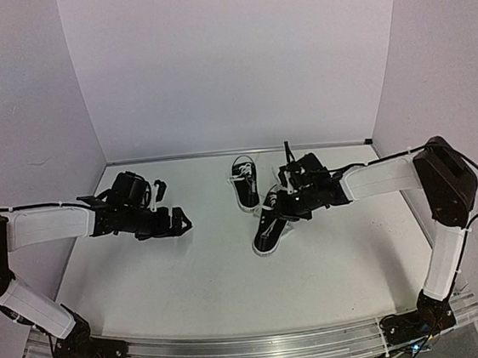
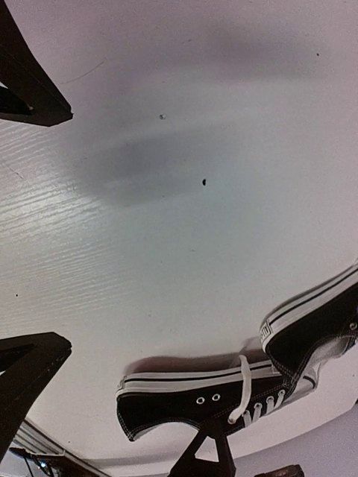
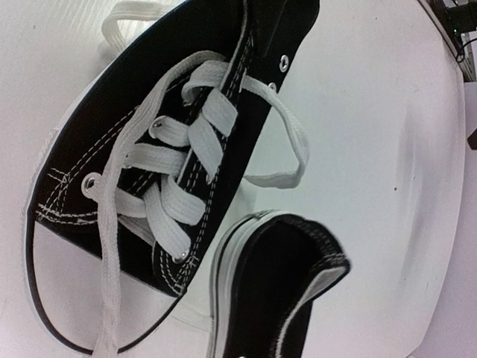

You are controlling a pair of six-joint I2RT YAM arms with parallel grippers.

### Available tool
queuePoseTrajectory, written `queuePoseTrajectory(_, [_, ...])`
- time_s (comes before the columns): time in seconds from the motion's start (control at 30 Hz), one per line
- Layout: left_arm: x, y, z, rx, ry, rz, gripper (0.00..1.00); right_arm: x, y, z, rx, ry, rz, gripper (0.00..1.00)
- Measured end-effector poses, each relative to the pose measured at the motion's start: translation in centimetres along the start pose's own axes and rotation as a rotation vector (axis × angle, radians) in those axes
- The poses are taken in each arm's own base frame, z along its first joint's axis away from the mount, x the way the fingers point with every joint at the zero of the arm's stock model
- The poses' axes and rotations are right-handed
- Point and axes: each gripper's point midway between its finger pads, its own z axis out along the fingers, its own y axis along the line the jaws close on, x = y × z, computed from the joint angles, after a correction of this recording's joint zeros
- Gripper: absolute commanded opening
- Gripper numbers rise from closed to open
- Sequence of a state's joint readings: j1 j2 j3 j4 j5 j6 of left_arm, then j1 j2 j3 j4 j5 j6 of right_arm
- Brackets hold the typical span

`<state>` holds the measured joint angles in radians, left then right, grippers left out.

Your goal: Tie the shoes

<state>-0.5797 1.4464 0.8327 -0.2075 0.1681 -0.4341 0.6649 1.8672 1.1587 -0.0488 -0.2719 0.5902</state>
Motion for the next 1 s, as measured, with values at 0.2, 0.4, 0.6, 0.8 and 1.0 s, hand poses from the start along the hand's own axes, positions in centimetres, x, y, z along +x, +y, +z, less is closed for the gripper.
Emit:
queuePoseTrajectory(0.2, [-1.0,-2.2,-0.6,0.121,-0.057,0.056,0.99,-1.8,5.2,-5.2,-0.112,-0.058,-0.057,0.00])
queuePoseTrajectory(0.4, [-2.2,-4.4,-0.9,0.239,-0.120,0.127,0.99,-4.7,9.2,-10.1,-0.214,-0.143,-0.094,0.00])
queuePoseTrajectory(0.6, [-2.3,-6.3,-1.1,0.376,-0.203,0.183,0.93,-5.9,11.5,-13.0,-0.269,-0.171,-0.112,0.00])
queuePoseTrajectory(0.8, [-1.5,-8.6,-1.3,0.490,-0.283,0.289,0.91,-6.3,13.4,-14.6,-0.309,-0.174,-0.127,0.00])
queuePoseTrajectory(1.0, [-0.4,-11.7,-0.5,0.569,-0.332,0.431,0.88,-6.4,14.9,-15.6,-0.343,-0.170,-0.137,0.00])
